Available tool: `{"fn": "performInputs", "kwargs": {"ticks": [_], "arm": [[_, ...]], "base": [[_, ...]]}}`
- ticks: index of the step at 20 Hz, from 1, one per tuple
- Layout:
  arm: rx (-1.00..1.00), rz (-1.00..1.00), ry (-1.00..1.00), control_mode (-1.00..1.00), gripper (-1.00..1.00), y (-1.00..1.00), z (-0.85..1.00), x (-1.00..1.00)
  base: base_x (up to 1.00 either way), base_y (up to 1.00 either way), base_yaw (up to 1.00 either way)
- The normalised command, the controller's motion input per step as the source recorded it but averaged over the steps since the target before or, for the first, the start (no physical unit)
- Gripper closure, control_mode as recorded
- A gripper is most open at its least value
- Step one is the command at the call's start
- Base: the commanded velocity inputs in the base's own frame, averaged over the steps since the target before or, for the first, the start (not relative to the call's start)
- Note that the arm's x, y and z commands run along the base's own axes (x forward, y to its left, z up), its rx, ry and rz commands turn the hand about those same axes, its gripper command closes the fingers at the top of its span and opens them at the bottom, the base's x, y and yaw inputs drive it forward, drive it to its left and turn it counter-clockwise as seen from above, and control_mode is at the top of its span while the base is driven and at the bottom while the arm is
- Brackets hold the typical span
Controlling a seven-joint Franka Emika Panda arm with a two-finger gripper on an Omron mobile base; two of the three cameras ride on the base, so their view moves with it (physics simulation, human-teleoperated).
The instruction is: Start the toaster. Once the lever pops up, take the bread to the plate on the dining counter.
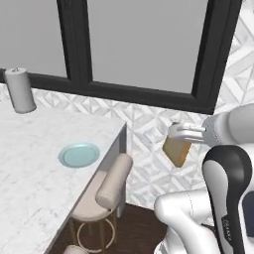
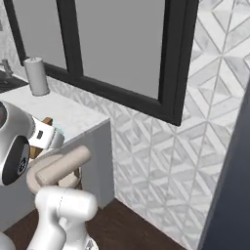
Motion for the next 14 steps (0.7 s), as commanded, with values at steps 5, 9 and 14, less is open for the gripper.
{"fn": "performInputs", "kwargs": {"ticks": [5,9,14], "arm": [[0.00,0.00,0.00,1.00,1.00,0.00,0.00,0.00],[0.00,0.00,0.00,1.00,1.00,0.00,0.00,0.00],[0.00,0.00,0.00,1.00,1.00,0.00,0.00,0.00]], "base": [[0.81,-0.30,0.64],[0.71,-0.27,0.68],[0.39,-0.29,0.75]]}}
